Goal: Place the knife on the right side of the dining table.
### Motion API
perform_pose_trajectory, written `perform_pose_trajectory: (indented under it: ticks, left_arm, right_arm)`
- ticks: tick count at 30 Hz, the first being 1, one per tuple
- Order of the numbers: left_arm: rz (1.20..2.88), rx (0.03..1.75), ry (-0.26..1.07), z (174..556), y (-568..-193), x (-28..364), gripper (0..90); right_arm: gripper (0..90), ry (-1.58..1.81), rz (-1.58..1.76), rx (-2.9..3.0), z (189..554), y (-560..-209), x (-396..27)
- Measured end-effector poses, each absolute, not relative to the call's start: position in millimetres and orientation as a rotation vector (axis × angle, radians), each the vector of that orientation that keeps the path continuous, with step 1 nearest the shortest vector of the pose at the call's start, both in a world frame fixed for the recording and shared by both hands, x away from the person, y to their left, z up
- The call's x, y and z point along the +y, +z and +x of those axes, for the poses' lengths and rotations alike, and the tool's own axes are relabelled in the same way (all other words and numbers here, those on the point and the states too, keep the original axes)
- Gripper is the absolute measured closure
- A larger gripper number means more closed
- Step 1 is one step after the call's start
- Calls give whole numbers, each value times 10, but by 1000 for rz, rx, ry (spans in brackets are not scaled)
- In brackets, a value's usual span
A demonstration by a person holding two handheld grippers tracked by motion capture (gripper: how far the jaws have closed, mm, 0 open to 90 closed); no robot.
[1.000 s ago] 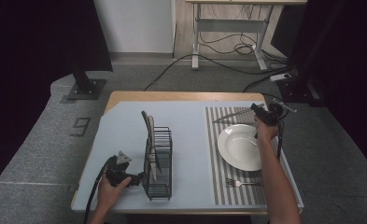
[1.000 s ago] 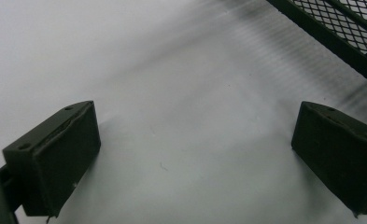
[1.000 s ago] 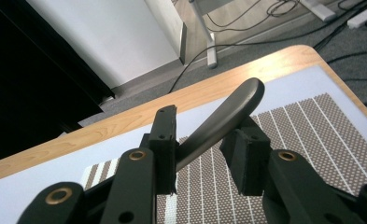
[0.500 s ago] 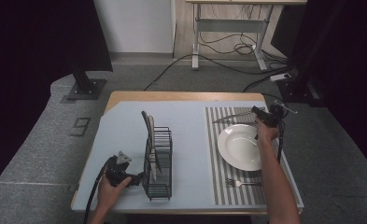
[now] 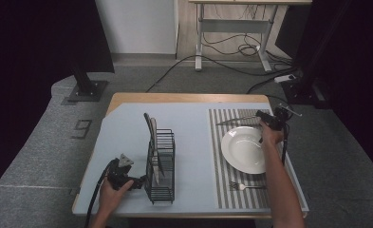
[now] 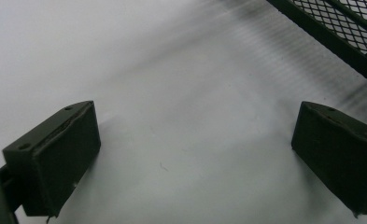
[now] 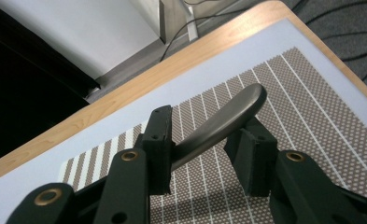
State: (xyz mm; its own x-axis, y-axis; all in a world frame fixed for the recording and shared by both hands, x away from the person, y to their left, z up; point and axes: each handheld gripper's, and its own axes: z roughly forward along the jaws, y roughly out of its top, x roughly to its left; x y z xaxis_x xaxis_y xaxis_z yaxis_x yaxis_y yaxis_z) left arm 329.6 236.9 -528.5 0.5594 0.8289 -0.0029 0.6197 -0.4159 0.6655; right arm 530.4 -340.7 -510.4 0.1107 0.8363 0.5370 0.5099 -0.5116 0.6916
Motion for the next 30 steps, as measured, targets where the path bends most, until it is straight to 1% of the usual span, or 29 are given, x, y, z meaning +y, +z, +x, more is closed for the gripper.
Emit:
perform_pose_trajectory:
  ticks: [30]
  left_arm:
    - [2173,1157,435,3297,-5285,2368,6]
  right_arm:
    - [577,1260,2181,1298,5344,-5160,-3417]
